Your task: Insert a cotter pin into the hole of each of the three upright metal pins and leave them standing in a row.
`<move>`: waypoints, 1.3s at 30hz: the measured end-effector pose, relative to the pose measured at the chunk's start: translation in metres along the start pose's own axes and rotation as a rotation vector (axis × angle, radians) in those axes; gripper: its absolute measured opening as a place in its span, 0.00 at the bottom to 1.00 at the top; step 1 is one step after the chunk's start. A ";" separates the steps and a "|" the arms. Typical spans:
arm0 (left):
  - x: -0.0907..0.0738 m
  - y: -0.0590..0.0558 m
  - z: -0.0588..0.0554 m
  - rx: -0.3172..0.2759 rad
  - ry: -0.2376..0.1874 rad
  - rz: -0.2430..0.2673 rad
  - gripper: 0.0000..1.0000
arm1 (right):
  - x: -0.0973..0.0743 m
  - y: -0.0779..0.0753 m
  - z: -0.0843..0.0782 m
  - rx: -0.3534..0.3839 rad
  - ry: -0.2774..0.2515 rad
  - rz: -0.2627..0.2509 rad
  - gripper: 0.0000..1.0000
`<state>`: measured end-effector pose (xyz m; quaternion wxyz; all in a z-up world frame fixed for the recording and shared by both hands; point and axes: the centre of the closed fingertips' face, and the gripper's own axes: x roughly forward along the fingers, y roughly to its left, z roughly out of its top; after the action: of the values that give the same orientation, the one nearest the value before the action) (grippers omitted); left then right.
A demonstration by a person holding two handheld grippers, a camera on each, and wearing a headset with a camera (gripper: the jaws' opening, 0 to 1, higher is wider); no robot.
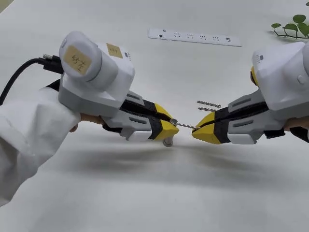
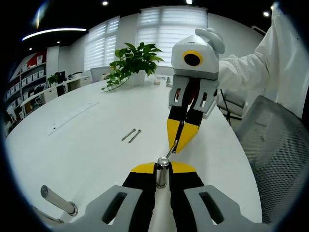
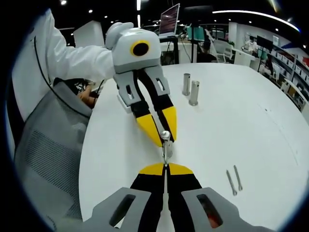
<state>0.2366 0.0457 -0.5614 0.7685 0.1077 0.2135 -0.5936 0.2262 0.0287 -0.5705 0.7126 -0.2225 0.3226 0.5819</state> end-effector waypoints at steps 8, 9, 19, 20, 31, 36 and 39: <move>0.001 -0.001 0.000 0.020 -0.002 0.006 0.06 | 0.006 0.000 0.003 -0.016 0.009 0.015 0.00; 0.001 -0.002 0.000 0.024 0.000 0.006 0.06 | 0.007 -0.001 0.005 -0.021 0.008 0.017 0.00; 0.003 -0.003 0.000 0.021 0.004 0.001 0.06 | 0.017 0.002 0.013 -0.048 0.013 0.038 0.00; 0.003 -0.003 0.000 0.024 0.004 0.000 0.06 | 0.018 0.002 0.013 -0.051 0.010 0.038 0.00; 0.003 -0.002 0.000 0.008 0.007 0.011 0.06 | 0.020 -0.002 0.014 -0.088 0.018 0.004 0.00; 0.003 -0.002 -0.001 0.011 0.010 0.022 0.06 | 0.016 -0.001 0.012 -0.085 0.022 -0.010 0.15; 0.003 -0.003 -0.001 0.019 0.014 0.024 0.06 | 0.013 -0.003 0.009 -0.095 0.035 -0.028 0.16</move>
<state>0.2342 0.0428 -0.5631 0.7730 0.1214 0.2118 -0.5855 0.2323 0.0430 -0.5740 0.7037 -0.2707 0.3037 0.5825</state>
